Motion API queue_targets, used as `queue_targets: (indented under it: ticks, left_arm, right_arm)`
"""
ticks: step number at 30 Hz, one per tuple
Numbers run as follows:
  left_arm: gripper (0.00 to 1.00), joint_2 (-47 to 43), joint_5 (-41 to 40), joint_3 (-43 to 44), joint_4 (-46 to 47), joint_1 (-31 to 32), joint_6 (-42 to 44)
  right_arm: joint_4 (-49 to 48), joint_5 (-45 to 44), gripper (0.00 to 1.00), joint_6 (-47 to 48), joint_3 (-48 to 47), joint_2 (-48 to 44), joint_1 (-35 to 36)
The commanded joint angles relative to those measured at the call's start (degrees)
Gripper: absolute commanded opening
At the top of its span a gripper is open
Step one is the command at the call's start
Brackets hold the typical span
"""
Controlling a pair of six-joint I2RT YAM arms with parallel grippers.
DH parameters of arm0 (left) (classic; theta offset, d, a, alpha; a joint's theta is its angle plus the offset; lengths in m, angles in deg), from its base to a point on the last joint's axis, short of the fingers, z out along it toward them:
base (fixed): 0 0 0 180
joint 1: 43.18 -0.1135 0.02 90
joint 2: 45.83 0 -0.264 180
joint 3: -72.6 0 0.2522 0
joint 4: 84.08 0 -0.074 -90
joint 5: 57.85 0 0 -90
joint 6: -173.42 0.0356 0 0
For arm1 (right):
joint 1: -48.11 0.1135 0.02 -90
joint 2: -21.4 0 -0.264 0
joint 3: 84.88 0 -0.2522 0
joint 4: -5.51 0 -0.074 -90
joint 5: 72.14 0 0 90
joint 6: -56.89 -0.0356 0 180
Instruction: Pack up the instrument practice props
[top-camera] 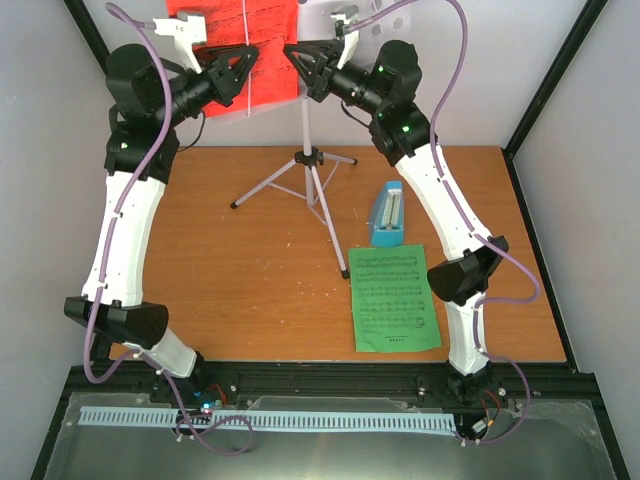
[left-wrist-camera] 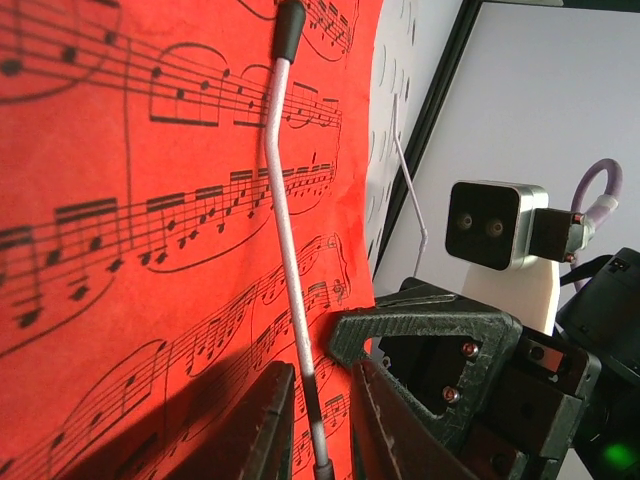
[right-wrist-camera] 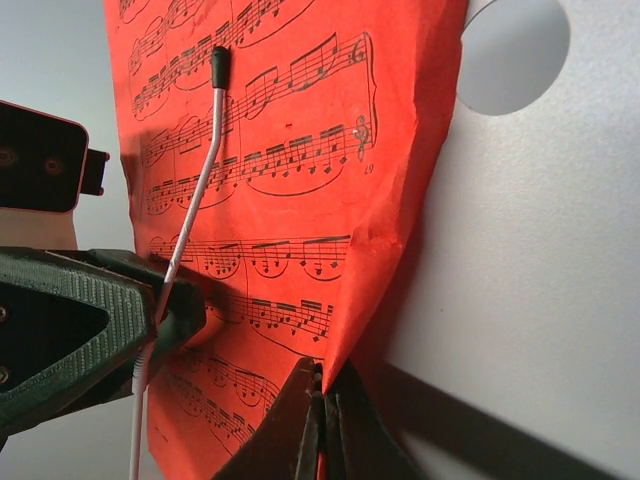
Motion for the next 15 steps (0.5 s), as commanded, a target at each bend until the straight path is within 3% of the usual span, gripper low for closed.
queue_targets:
  ticks: [1,5,11,15]
  left_arm:
    - [0.19,1.1,0.8,2.2,0.2,0.3,-1.0]
    - [0.19,1.2,1.0,2.3,0.3,0.4,-1.0]
    - [0.01,1.2,1.5,1.7,0.7,0.4,-0.2]
    - [0.00,0.7,1.6,0.5,1.4,0.4,1.3]
  right_arm:
    - [0.1,-0.3,0.03,0.7,0.3,-2.2,0.7]
    - [0.1,-0.5,0.03,0.8,0.3,-2.4,0.8]
    - [0.1,-0.8,0.03,0.9,0.4,-2.5,0.8]
    - [0.3,-1.8,0.03,0.8,0.7,-2.9,0.8]
